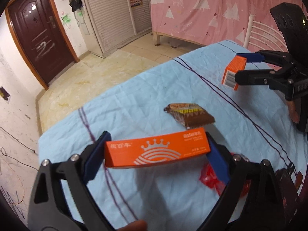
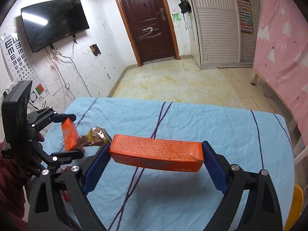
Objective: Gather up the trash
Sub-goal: 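Carry both orange boxes over the yellow bucket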
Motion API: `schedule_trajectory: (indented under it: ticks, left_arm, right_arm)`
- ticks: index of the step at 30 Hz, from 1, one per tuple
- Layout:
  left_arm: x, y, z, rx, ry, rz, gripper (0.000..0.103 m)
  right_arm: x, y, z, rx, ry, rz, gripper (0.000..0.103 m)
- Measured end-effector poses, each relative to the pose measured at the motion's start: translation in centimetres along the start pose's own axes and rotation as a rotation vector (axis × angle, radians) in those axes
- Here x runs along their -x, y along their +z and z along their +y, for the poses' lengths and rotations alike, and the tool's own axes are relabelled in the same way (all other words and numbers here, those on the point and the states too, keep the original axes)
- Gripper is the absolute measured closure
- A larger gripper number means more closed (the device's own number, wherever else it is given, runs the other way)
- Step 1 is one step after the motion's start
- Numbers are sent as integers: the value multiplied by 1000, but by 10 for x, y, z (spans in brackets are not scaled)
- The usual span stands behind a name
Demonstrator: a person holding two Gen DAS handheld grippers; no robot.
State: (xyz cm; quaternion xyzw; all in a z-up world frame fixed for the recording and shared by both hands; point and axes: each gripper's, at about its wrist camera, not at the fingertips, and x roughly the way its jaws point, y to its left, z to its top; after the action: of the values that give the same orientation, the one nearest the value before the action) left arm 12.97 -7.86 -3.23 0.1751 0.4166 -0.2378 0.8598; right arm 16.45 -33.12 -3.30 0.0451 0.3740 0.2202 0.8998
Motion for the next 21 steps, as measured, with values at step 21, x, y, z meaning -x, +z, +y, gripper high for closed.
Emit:
schedule_trajectory:
  ticks: [21]
  left_arm:
    - [93, 14, -51, 35, 102, -116, 13]
  right_arm:
    - [126, -33, -23, -32, -12, -193, 17]
